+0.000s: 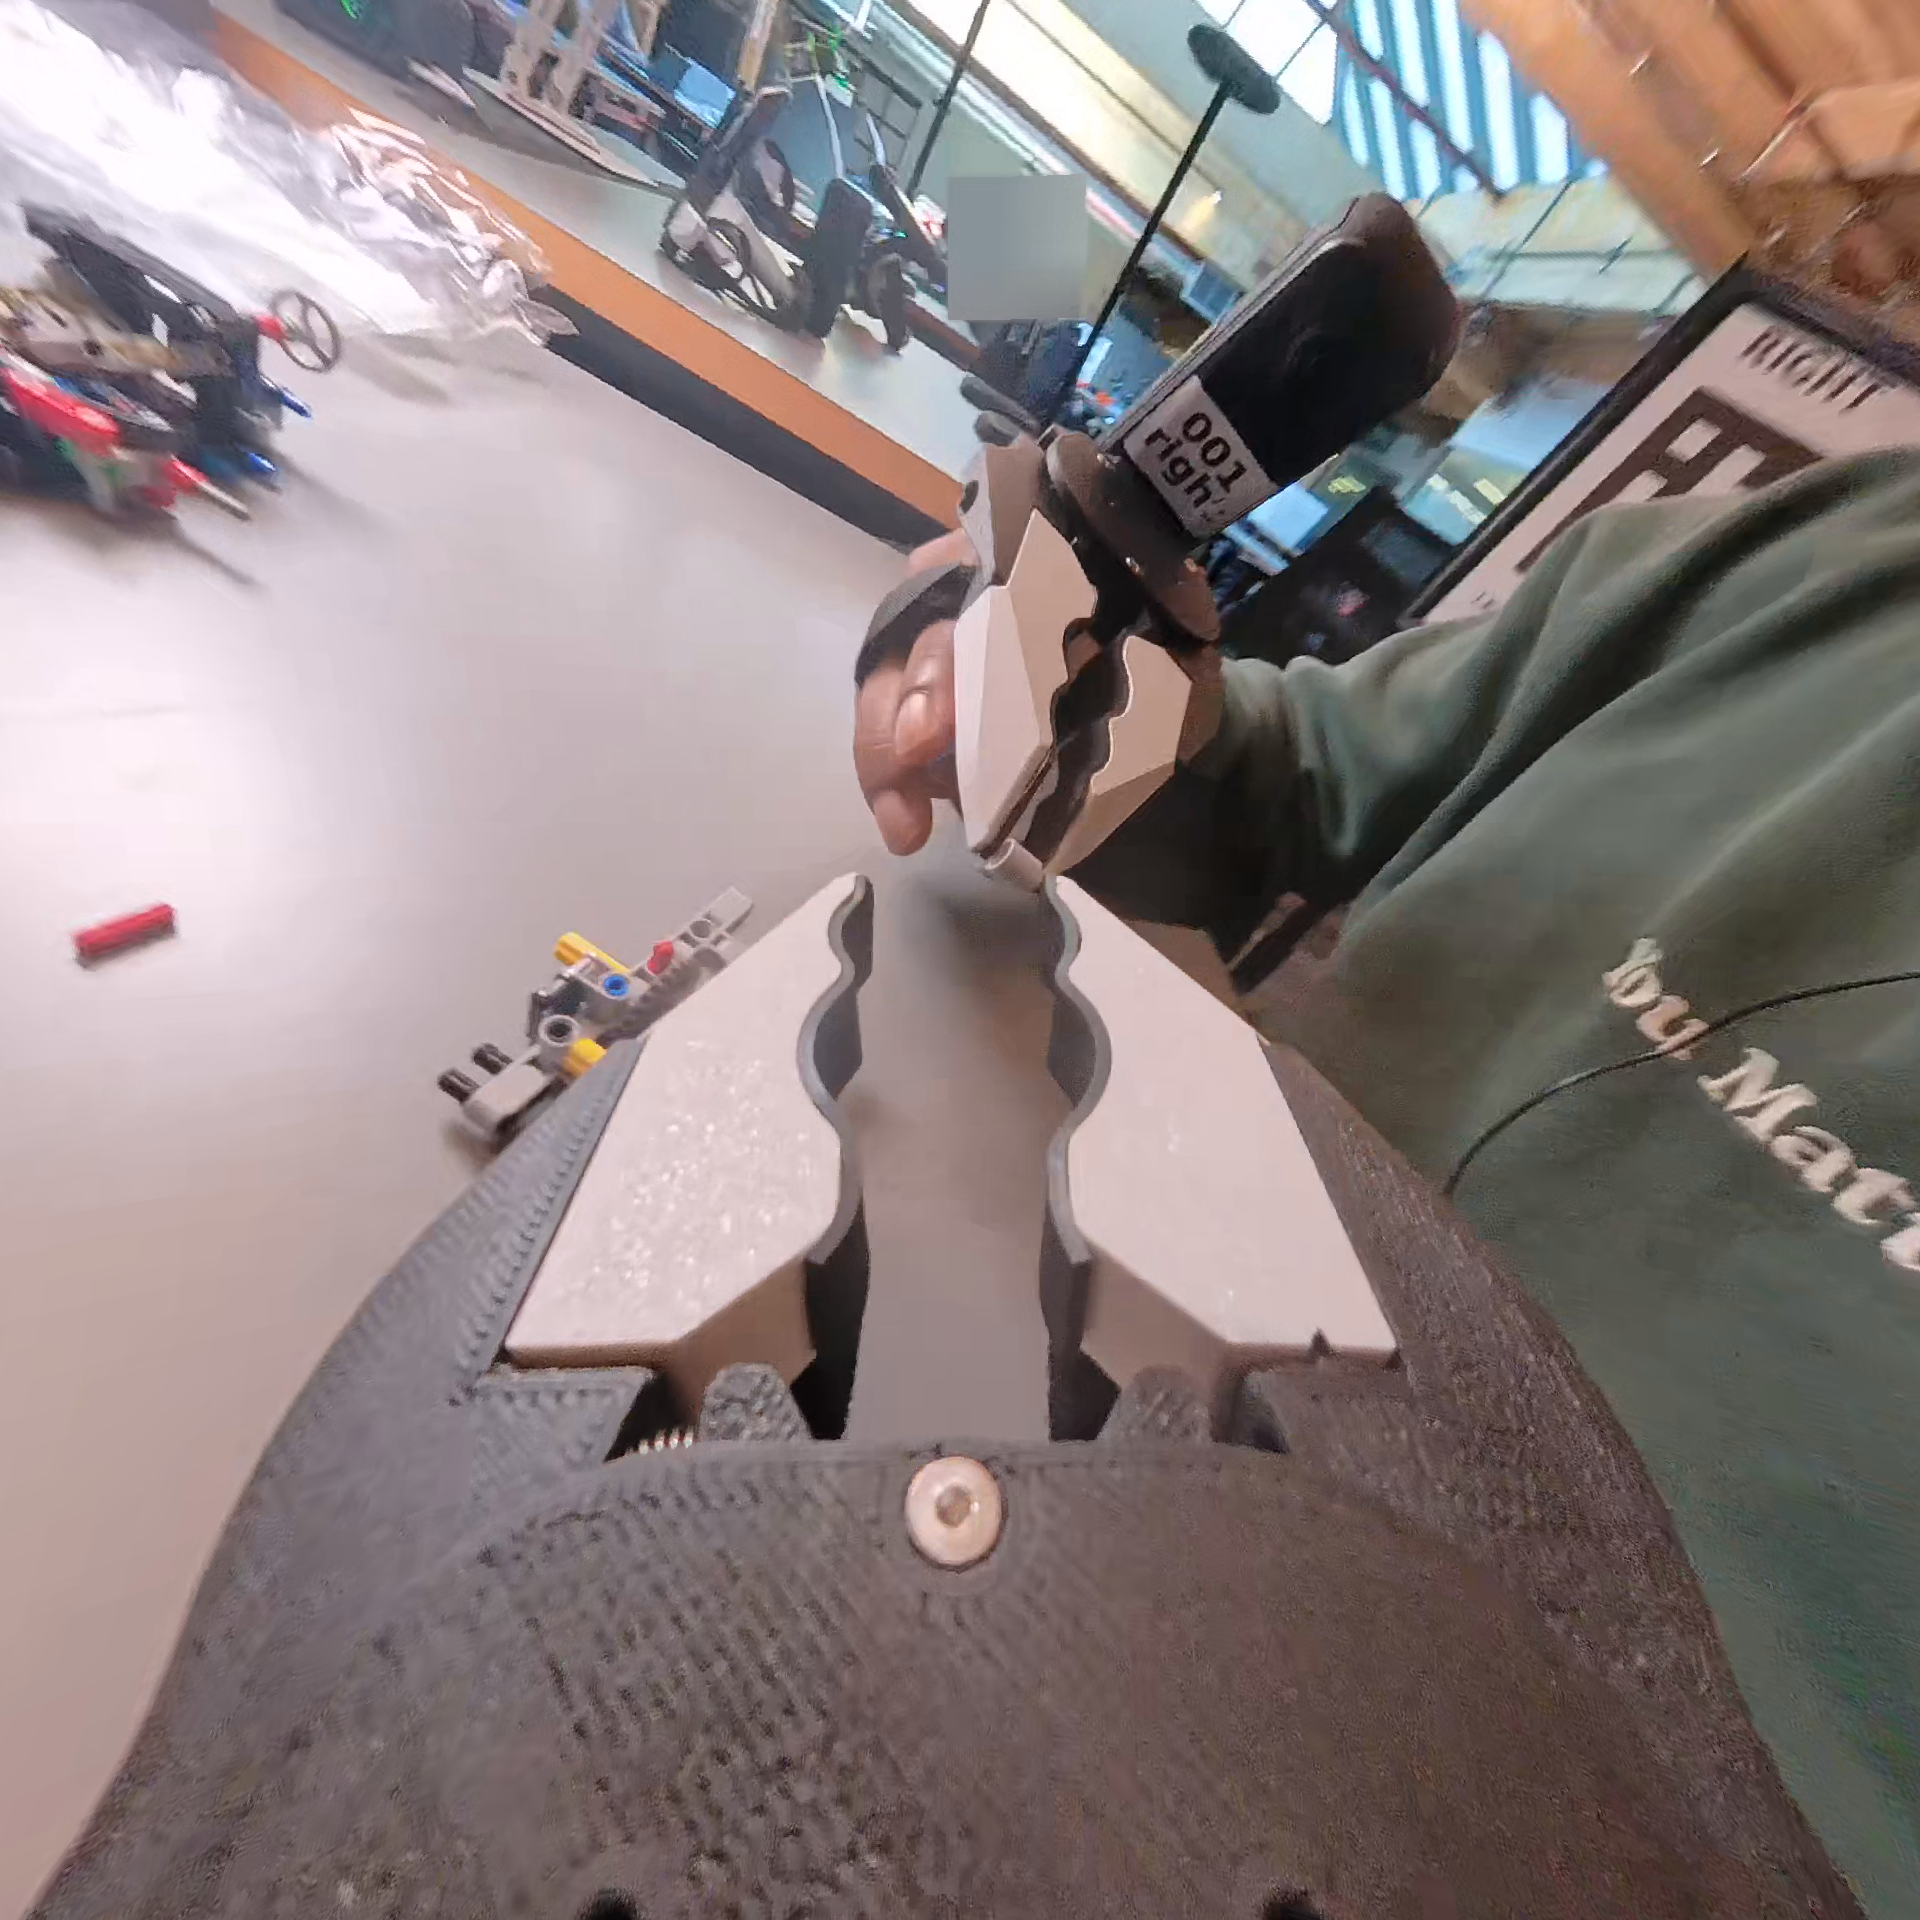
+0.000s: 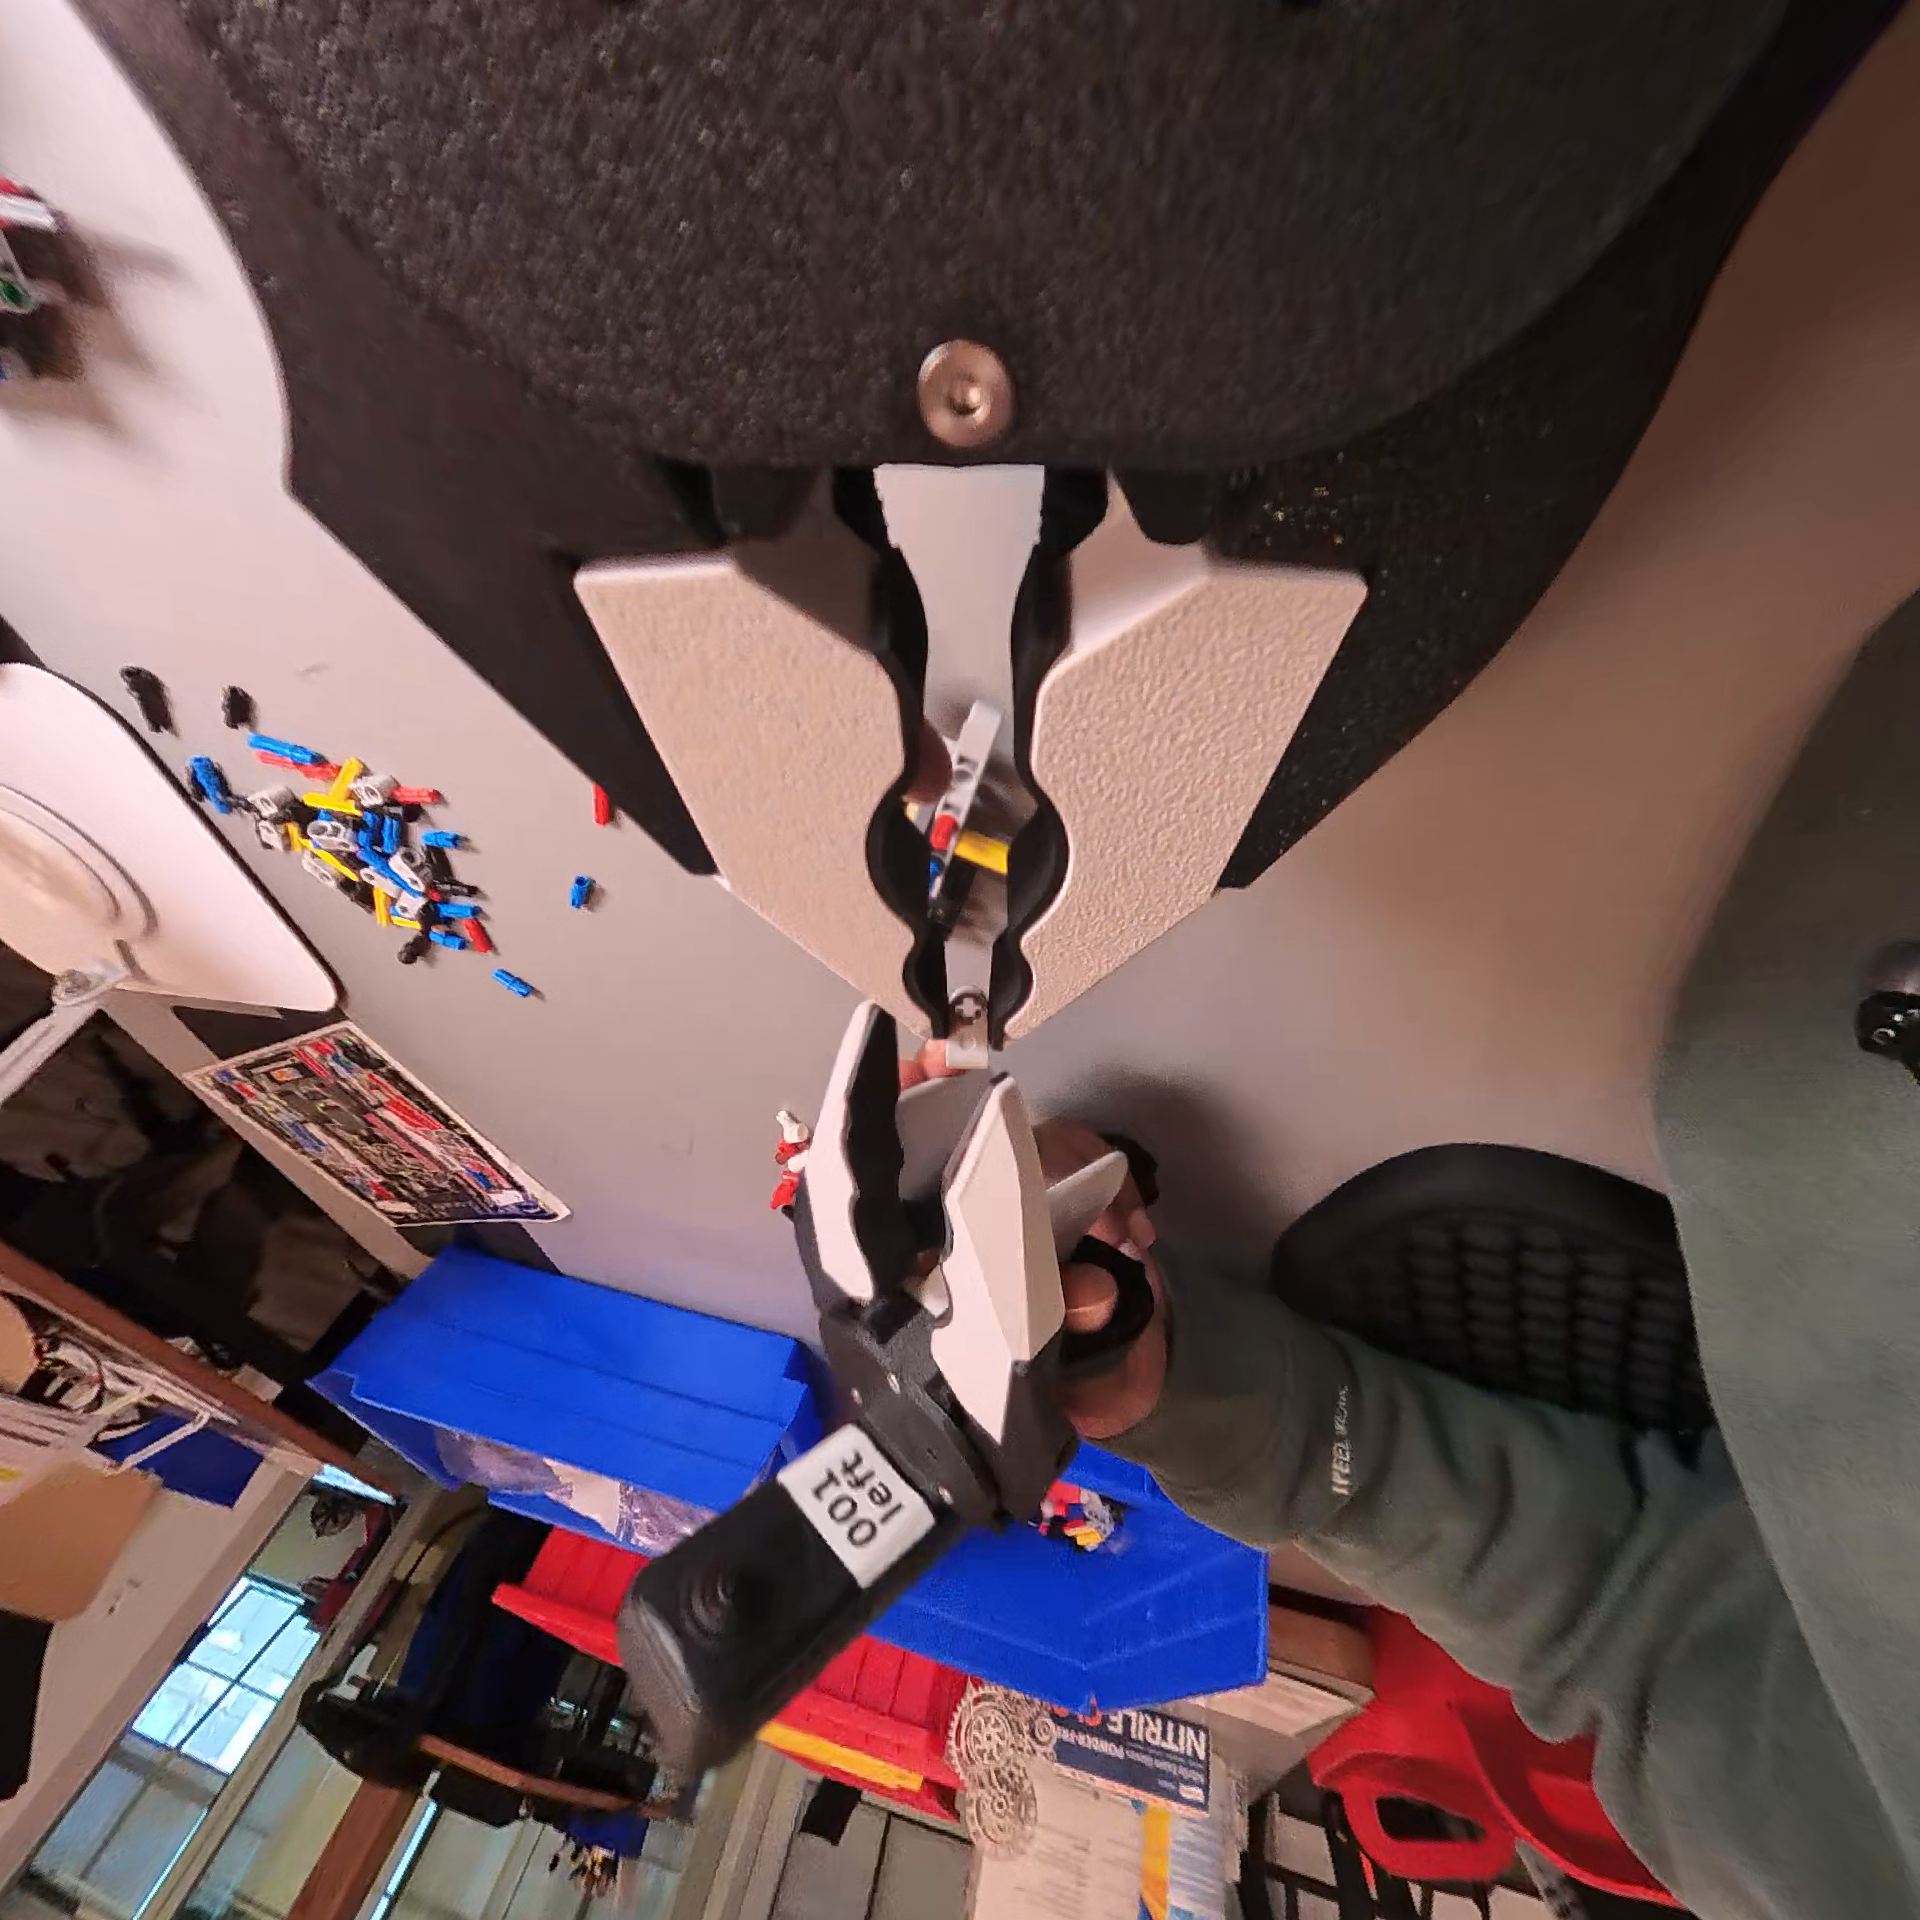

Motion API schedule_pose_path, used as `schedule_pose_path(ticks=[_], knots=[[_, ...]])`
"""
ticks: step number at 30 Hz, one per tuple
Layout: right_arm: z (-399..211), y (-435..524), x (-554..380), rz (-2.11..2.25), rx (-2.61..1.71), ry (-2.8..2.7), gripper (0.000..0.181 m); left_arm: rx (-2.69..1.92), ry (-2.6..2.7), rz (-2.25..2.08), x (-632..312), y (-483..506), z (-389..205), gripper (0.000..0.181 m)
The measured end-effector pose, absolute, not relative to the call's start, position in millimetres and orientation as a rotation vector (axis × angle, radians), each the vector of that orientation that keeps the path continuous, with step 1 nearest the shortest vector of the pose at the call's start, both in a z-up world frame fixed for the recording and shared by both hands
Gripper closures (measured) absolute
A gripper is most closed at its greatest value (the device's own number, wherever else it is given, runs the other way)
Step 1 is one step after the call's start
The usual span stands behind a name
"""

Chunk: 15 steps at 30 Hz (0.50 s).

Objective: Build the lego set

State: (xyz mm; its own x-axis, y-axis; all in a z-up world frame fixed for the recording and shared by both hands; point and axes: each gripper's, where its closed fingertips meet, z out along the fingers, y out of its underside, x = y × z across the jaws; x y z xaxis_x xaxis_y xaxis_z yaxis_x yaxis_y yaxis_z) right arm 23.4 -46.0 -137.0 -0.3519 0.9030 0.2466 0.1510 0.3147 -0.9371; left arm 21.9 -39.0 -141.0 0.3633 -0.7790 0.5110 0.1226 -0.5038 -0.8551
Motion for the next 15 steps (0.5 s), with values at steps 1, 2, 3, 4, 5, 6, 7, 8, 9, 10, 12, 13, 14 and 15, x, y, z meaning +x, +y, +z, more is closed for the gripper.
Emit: schedule_pose_path(ticks=[1, 2, 3, 4, 5, 6, 7, 8, 9, 10, 12, 13, 14, 15], knots=[[-137, -46, 22, 1.111, -0.954, -1.729, 0.175, -1.736, 0.572, -1.314, 22, -41, -141, 0.151], [-138, -47, 22, 1.106, -0.954, -1.734, 0.175, -1.737, 0.569, -1.337, 22, -42, -141, 0.152], [-139, -47, 21, 1.098, -0.953, -1.74, 0.175, -1.744, 0.572, -1.344, 22, -43, -142, 0.155], [-141, -47, 21, 1.085, -0.952, -1.746, 0.175, -1.754, 0.58, -1.338, 22, -44, -144, 0.158], [-143, -47, 20, 1.064, -0.951, -1.755, 0.175, -1.763, 0.593, -1.324, 23, -45, -146, 0.16], [-145, -47, 20, 1.041, -0.95, -1.766, 0.175, -1.77, 0.606, -1.31, 24, -46, -147, 0.163], [-148, -46, 19, 1.018, -0.951, -1.778, 0.175, -1.775, 0.619, -1.294, 24, -46, -148, 0.165], [-151, -46, 18, 0.999, -0.952, -1.79, 0.176, -1.782, 0.633, -1.269, 25, -46, -149, 0.167], [-153, -46, 18, 0.984, -0.954, -1.802, 0.176, -1.794, 0.65, -1.224, 25, -45, -152, 0.168], [-157, -46, 18, 0.969, -0.959, -1.818, 0.176, -1.807, 0.674, -1.161, 24, -44, -155, 0.168], [-163, -45, 17, 0.939, -0.972, -1.843, 0.176, -1.831, 0.759, -1.029, 25, -44, -164, 0.17], [-165, -46, 17, 0.931, -0.976, -1.853, 0.175, -1.841, 0.804, -0.963, 25, -44, -168, 0.172], [-166, -46, 17, 0.931, -0.98, -1.86, 0.175, -1.846, 0.844, -0.904, 26, -45, -173, 0.173], [-167, -47, 17, 0.934, -0.982, -1.866, 0.175, -1.842, 0.88, -0.863, 28, -46, -175, 0.175]])
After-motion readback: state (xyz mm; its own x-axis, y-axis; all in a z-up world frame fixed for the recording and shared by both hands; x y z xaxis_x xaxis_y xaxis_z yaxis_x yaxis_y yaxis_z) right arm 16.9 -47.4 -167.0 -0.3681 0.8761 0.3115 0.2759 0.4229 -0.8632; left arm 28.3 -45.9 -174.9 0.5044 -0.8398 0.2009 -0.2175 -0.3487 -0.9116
